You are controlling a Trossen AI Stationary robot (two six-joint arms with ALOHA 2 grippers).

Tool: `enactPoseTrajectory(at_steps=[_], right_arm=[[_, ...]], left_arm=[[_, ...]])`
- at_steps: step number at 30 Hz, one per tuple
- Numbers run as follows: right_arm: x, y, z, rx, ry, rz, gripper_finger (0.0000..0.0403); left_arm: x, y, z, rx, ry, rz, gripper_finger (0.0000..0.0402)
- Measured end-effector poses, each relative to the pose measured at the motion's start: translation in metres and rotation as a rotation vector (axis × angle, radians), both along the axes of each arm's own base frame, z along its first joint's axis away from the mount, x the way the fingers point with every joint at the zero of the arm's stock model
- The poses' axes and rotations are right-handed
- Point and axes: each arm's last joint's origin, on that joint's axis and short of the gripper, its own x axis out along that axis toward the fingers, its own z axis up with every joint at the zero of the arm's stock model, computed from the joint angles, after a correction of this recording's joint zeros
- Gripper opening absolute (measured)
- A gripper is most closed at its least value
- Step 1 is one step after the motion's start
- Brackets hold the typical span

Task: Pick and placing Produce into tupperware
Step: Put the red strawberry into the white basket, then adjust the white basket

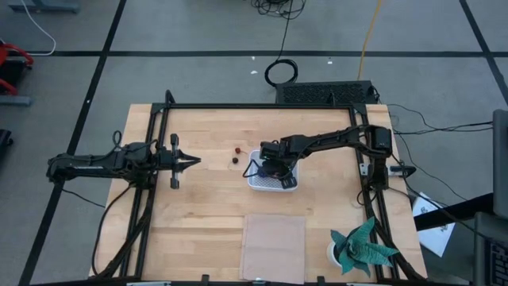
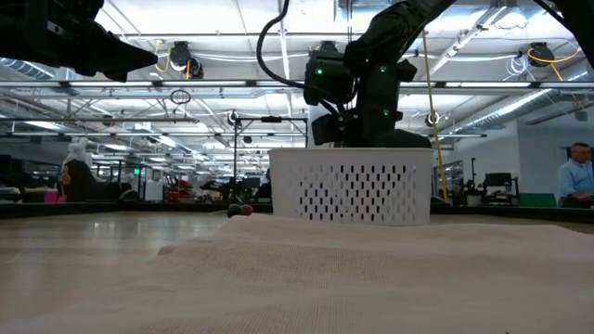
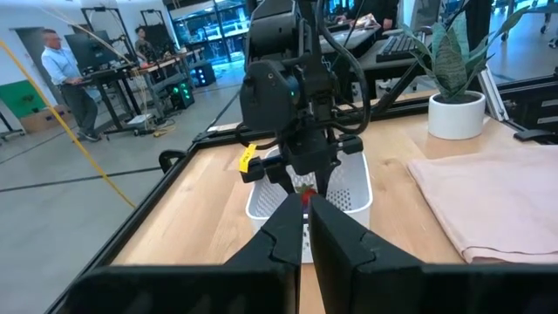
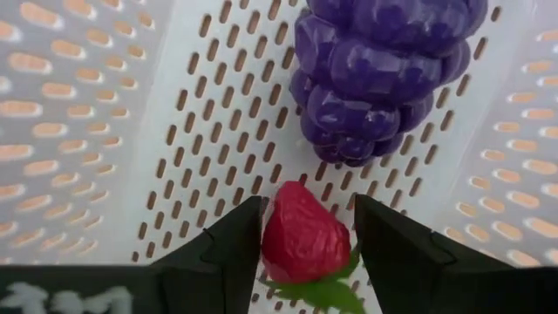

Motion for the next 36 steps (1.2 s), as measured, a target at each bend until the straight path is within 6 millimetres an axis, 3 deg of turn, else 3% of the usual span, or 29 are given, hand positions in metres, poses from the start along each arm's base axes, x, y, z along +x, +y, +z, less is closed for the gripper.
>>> enactPoseTrajectory(at_steps=[27,36], right_arm=[[-0.004,0.000,0.018,-0.003,-0.042,-0.064,0.0242],[-0.011,0.000,0.050,-0.067,-0.140,-0.058,0.0239]], left_arm=[[0.000,0.000,0.000,-0.001,0.000,0.000,0.0026],[0.000,0.000,0.000,-0.001,0.000,0.000,0.0026]])
